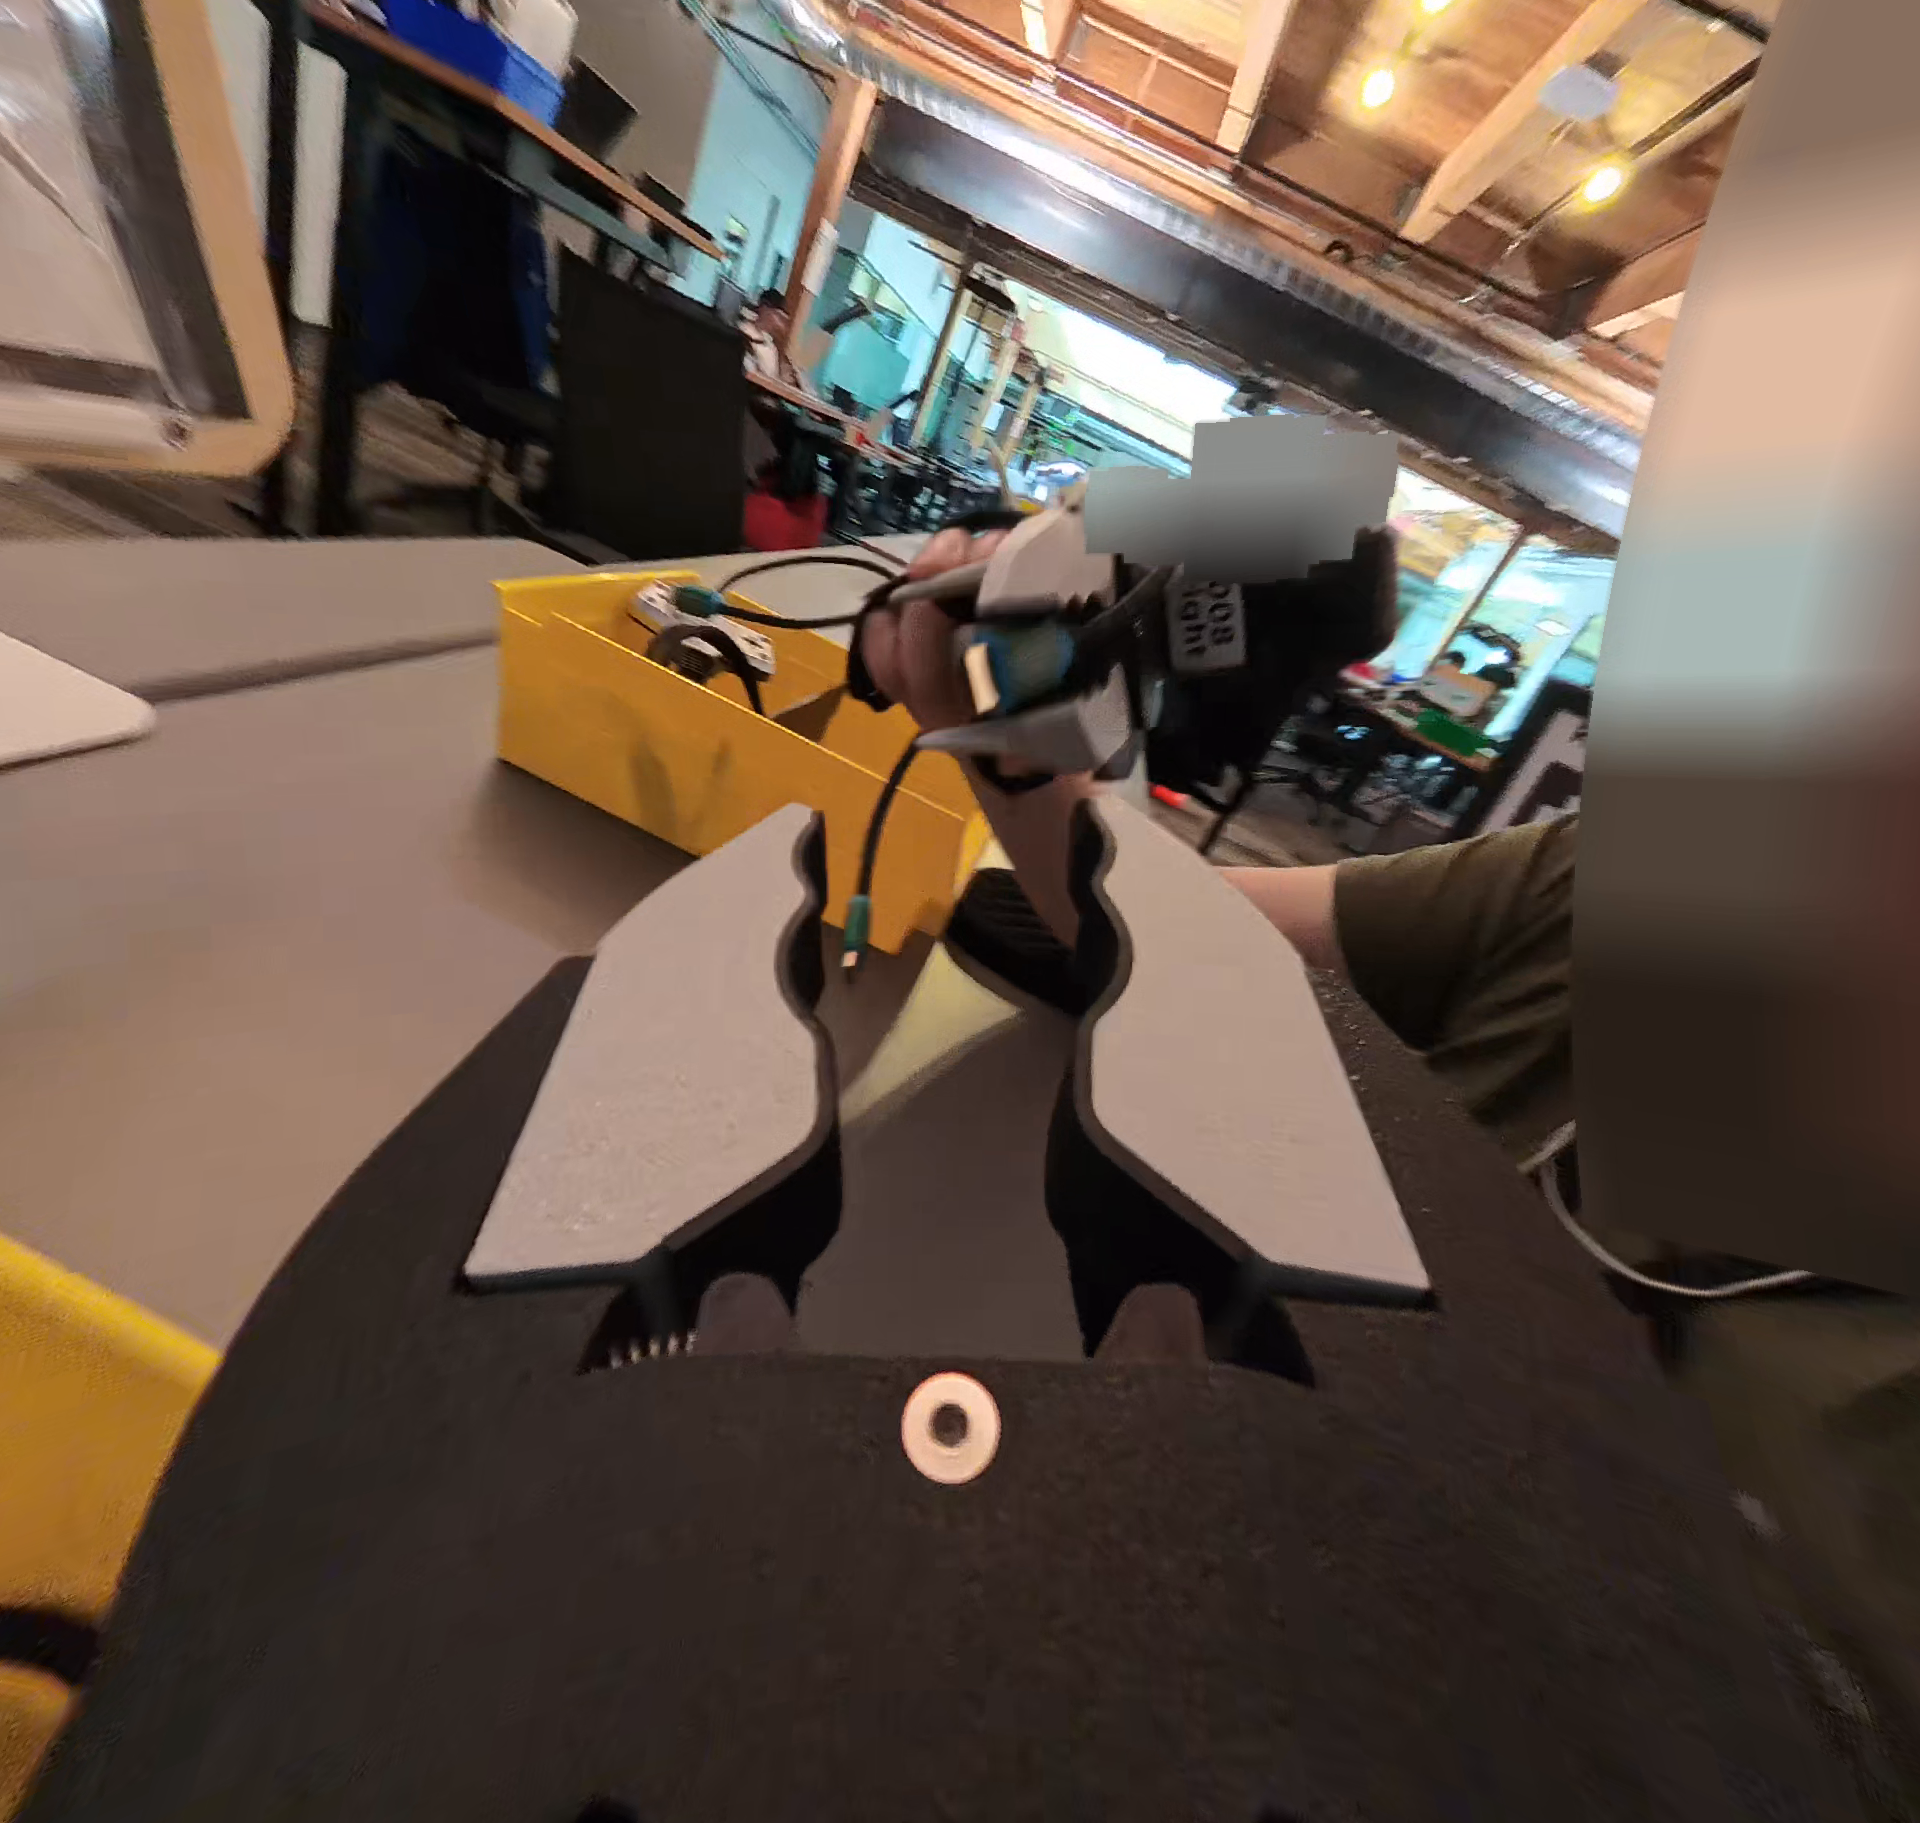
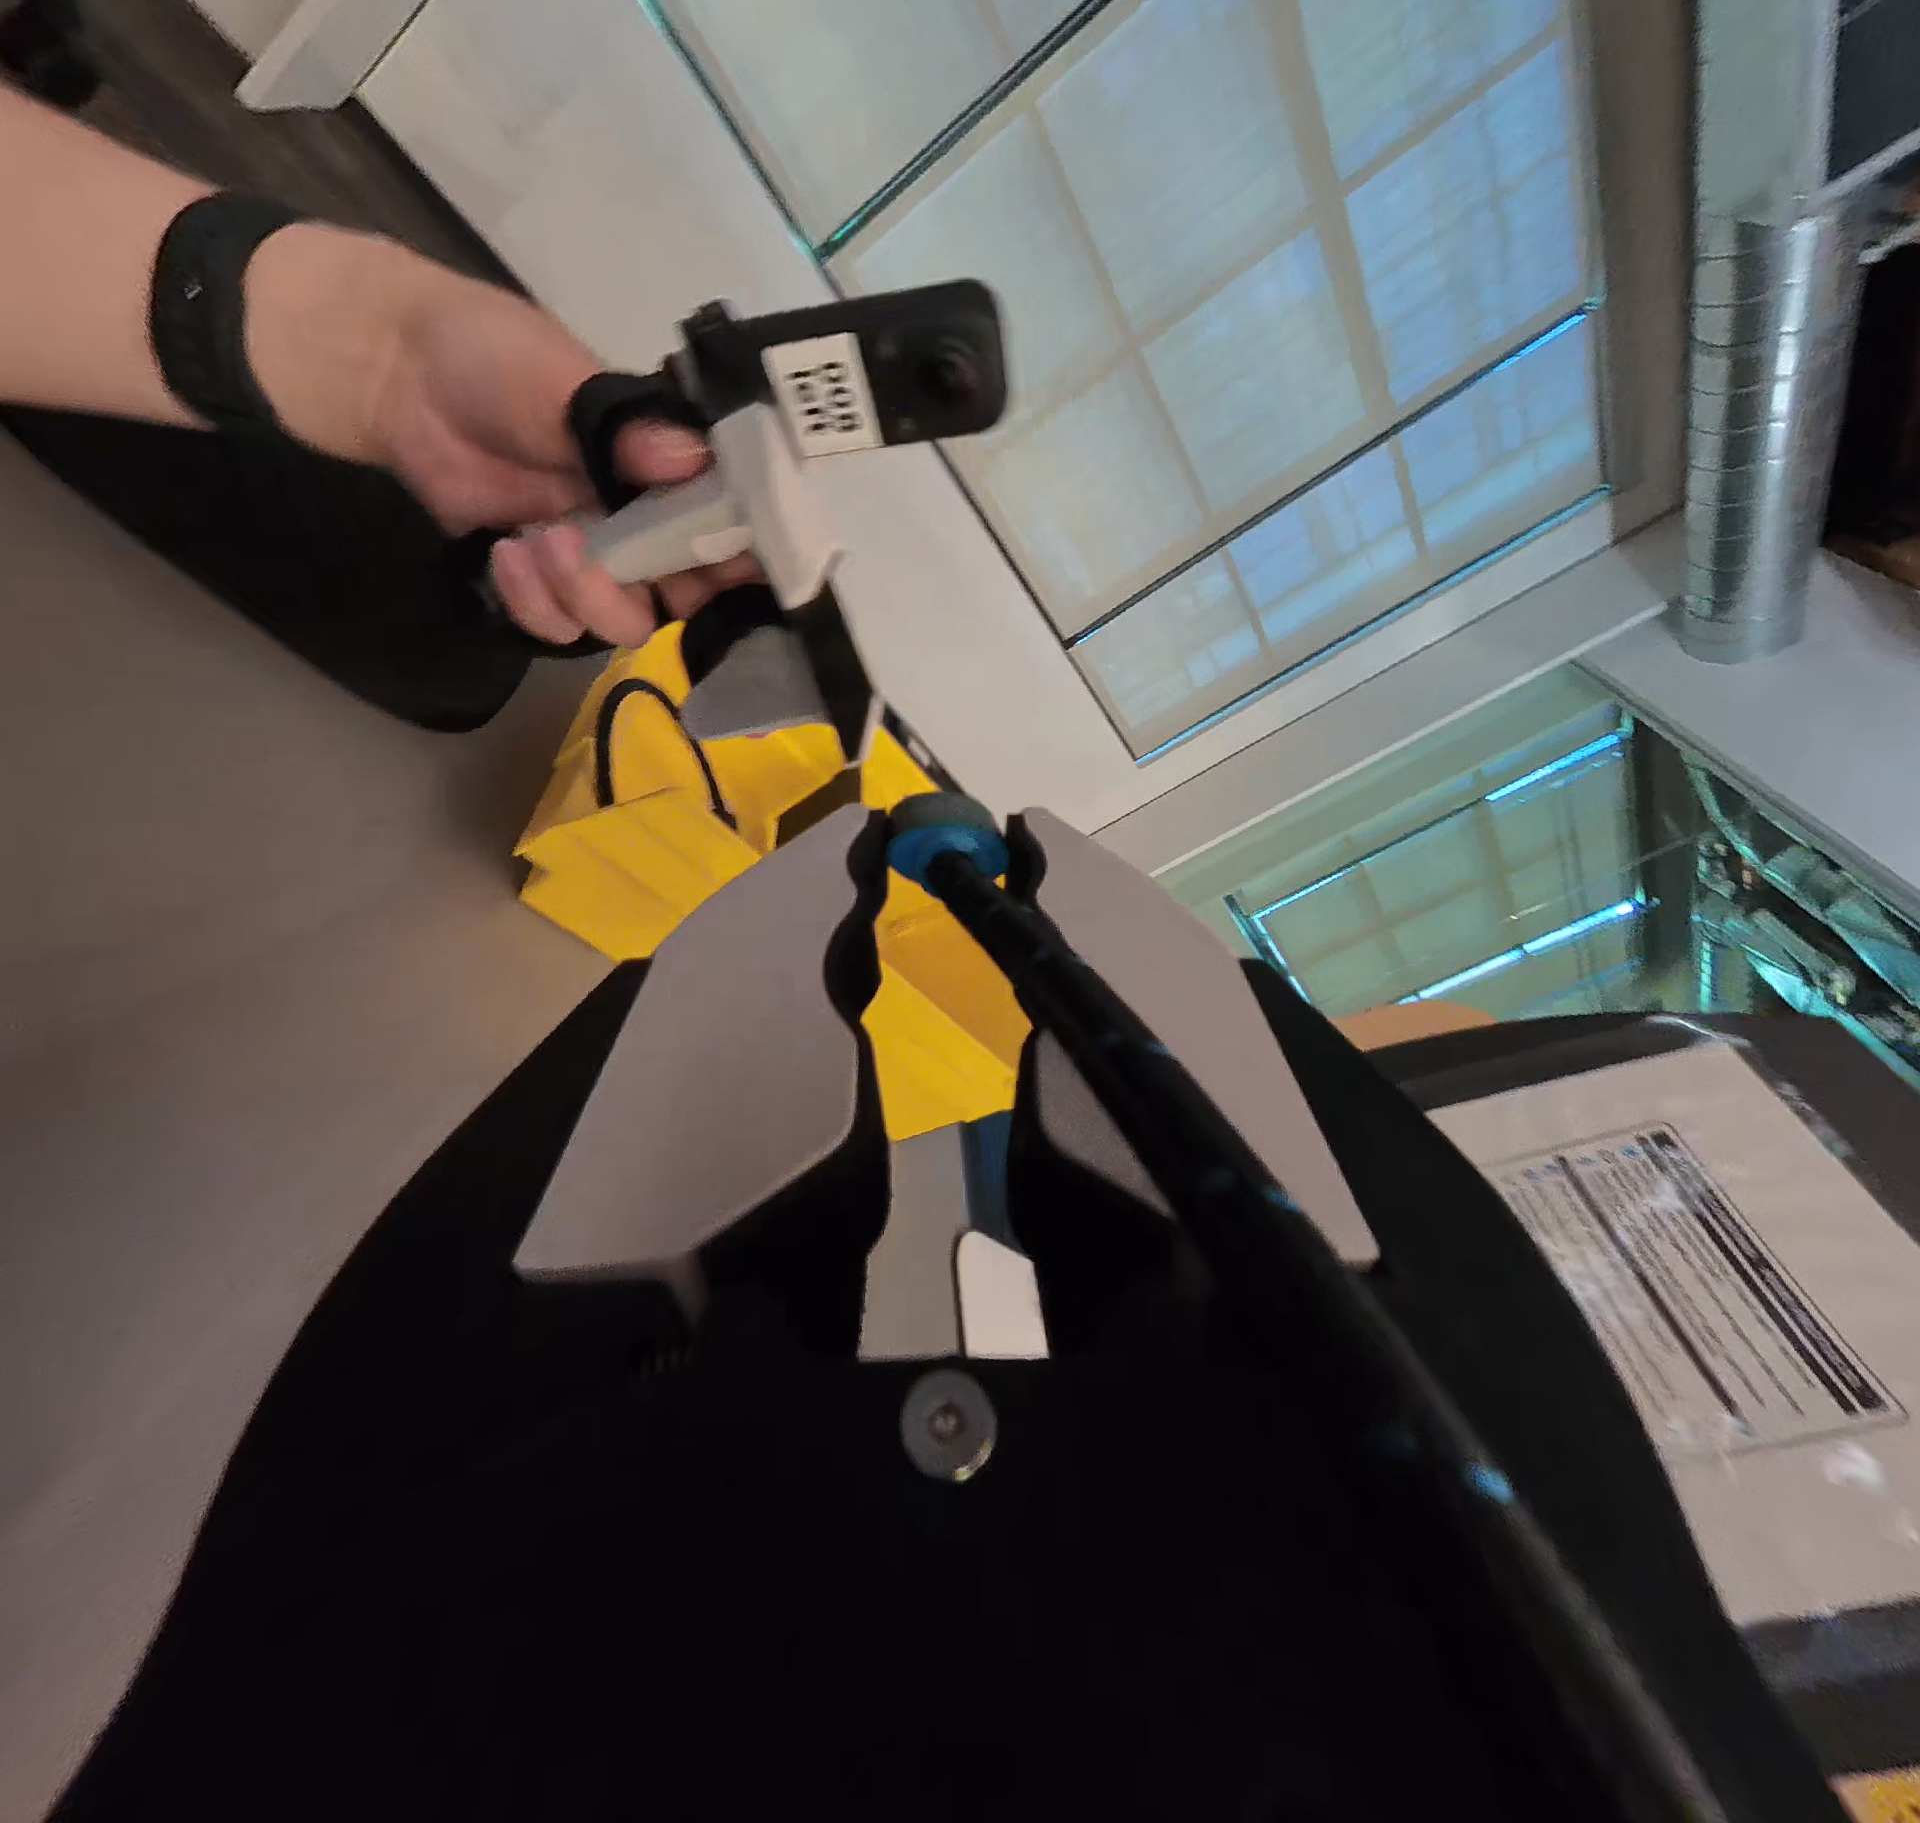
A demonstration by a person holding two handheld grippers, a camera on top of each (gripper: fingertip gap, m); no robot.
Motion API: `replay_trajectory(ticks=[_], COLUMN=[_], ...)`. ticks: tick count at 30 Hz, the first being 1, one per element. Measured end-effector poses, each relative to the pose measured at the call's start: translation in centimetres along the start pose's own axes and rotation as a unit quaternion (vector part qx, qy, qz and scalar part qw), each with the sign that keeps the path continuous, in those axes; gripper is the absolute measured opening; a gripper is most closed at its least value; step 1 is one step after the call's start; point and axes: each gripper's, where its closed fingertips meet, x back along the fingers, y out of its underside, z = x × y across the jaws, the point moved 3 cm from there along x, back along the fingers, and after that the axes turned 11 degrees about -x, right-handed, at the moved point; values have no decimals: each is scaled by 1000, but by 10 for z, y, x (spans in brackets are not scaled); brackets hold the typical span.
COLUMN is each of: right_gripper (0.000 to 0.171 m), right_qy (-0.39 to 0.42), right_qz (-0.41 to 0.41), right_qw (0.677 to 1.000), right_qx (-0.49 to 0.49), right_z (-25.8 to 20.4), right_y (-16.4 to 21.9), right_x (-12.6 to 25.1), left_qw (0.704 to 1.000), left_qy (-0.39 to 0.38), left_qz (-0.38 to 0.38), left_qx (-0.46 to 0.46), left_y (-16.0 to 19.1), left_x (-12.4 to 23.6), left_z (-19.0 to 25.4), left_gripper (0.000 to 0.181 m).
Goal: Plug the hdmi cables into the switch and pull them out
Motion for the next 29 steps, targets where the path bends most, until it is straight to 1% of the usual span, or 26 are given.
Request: replay_trajectory(ticks=[2, 4, 6, 8, 11, 12, 14, 17, 19, 22, 24, 26, 27, 28, 29], right_gripper=[22, 22, 22, 22, 22, 22, 22, 22, 22, 22, 22, 22, 22, 22, 22], right_qy=[37, 89, 148, 214, 302, 324, 347, 351, 359, 400, 414, 412, 411, 411, 412], right_qz=[16, 21, 9, -13, -37, -38, -39, -8, 18, 6, 4, 20, 24, 25, 25], right_qw=[999, 996, 989, 976, 952, 945, 936, 936, 932, 915, 910, 910, 910, 911, 910], right_qx=[-2, 2, -12, -28, -30, -34, -38, -42, -46, -42, -40, -37, -37, -37, -35], right_z=[21, 51, 85, 111, 122, 120, 112, 96, 89, 88, 87, 84, 83, 82, 82], right_y=[-13, -34, -56, -74, -97, -103, -112, -122, -127, -123, -121, -123, -124, -124, -124], right_x=[16, 46, 93, 151, 236, 259, 297, 336, 357, 381, 391, 396, 399, 400, 401], left_qw=[999, 997, 990, 978, 951, 937, 897, 826, 785, 730, 689, 649, 628, 611, 598], left_qy=[-20, -24, -18, -2, 48, 74, 121, 194, 247, 324, 359, 375, 382, 390, 398], left_qz=[-9, -46, -101, -158, -235, -263, -313, -369, -402, -427, -446, -476, -493, -509, -521], left_qx=[-33, -64, -99, -135, -194, -218, -288, -380, -401, -424, -444, -460, -465, -464, -460], left_y=[3, 11, 22, 31, 36, 38, 43, 53, 63, 81, 99, 121, 134, 145, 156], left_x=[-1, -10, -28, -55, -109, -129, -170, -231, -270, -322, -350, -370, -378, -383, -386], left_z=[0, 2, 7, 13, 26, 31, 37, 40, 42, 47, 45, 37, 33, 30, 27], left_gripper=[46, 46, 46, 45, 47, 49, 55, 59, 59, 58, 62, 66, 72, 74, 73])
